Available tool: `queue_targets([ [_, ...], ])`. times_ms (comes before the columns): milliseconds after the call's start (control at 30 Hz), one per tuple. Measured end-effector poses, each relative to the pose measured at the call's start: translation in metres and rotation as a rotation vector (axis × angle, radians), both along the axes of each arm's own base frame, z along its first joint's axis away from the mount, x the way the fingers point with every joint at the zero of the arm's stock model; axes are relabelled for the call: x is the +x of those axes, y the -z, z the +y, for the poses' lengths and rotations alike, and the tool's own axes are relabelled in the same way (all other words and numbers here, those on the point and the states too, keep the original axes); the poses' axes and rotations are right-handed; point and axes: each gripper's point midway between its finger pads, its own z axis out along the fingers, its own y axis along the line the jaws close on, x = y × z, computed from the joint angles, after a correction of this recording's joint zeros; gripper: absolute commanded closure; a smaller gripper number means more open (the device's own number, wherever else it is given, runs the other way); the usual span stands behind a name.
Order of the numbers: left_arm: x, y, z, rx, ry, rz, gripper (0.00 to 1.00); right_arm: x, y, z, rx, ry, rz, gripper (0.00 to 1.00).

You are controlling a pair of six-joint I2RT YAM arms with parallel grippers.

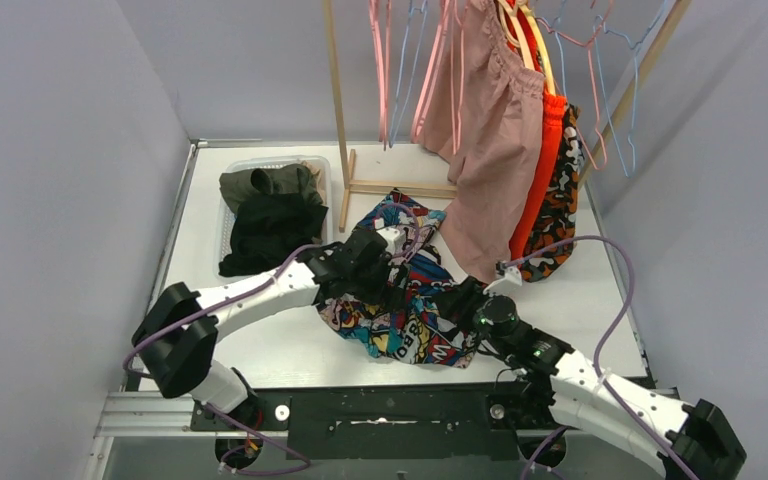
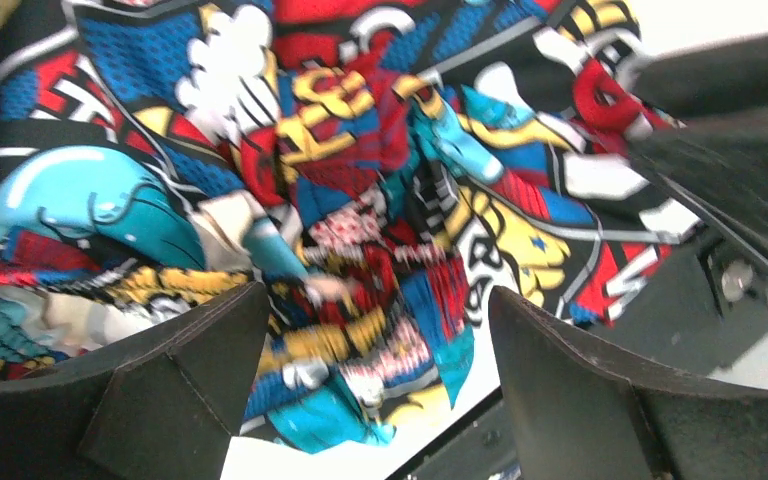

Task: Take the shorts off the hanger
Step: Pick up the shorts at the center of the board.

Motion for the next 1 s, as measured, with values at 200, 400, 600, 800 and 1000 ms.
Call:
queue_targets([
  [200,0.026,0.033,-0.004,0.118,-0.098,-0.004,0.18,-0.002,-0.007,-0.024,0.007,0.09,-0.033,0.43],
  [400,0.02,0.07,-0.006,0.193,-0.095,0.03,0.18,-0.003,0.0,-0.033,-0.017,0.125,-0.014,0.42],
  [600,0.021,0.078,-0.01,0.248,-0.113,-0.085,0.88,-0.005,0.018,-0.035,-0.072,0.129,0.036,0.42],
  [800,0.017,0.075,-0.011,0.227,-0.173,-0.199,1.0,-0.006,0.027,-0.038,-0.096,0.142,0.064,0.42],
  [1000,0.005,0.032,0.022,0.214,-0.169,-0.246,1.0,-0.003,0.022,-0.04,-0.078,0.168,0.05,0.42],
])
